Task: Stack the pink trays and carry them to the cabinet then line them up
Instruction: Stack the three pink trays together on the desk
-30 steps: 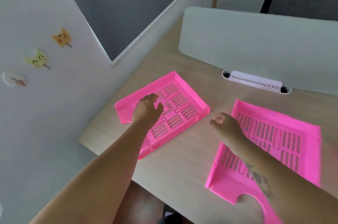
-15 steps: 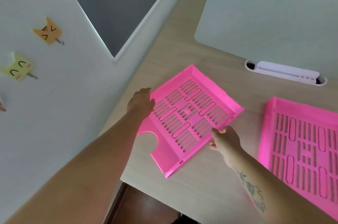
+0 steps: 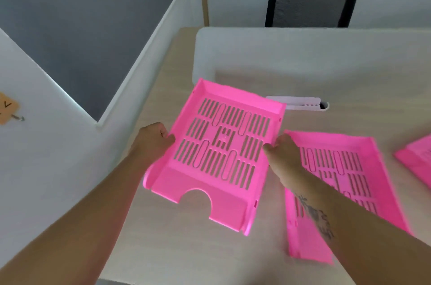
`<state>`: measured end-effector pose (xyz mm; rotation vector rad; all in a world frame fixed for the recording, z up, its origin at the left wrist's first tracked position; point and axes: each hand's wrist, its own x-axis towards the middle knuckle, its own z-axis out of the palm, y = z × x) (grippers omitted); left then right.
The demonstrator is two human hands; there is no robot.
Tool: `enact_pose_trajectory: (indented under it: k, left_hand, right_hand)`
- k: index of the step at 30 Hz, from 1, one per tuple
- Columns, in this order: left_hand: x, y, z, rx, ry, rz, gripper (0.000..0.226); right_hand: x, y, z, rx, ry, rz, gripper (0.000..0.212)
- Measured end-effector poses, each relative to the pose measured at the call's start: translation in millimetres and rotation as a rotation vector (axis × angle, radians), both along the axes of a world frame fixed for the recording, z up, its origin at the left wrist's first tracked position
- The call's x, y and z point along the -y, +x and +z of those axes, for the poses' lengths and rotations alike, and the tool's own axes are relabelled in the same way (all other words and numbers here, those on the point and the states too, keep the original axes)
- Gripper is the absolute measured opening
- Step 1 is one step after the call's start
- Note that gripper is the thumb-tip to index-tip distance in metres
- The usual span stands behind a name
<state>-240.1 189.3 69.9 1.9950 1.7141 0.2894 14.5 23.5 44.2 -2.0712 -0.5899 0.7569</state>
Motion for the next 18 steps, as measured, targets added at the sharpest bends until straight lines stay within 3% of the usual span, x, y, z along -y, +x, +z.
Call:
enact_pose_trajectory:
  k: [11,18]
  left_hand:
    - [114,156,40,0.144,0.025,-0.103,0.017]
    - [202,216,24,0.148,-0.008,-0.080,0.021]
  right_hand:
    - [101,154,56,0.251,0.057,-0.126,0.008]
    - [164,218,33,0.207,-0.012,-0.051,0.021]
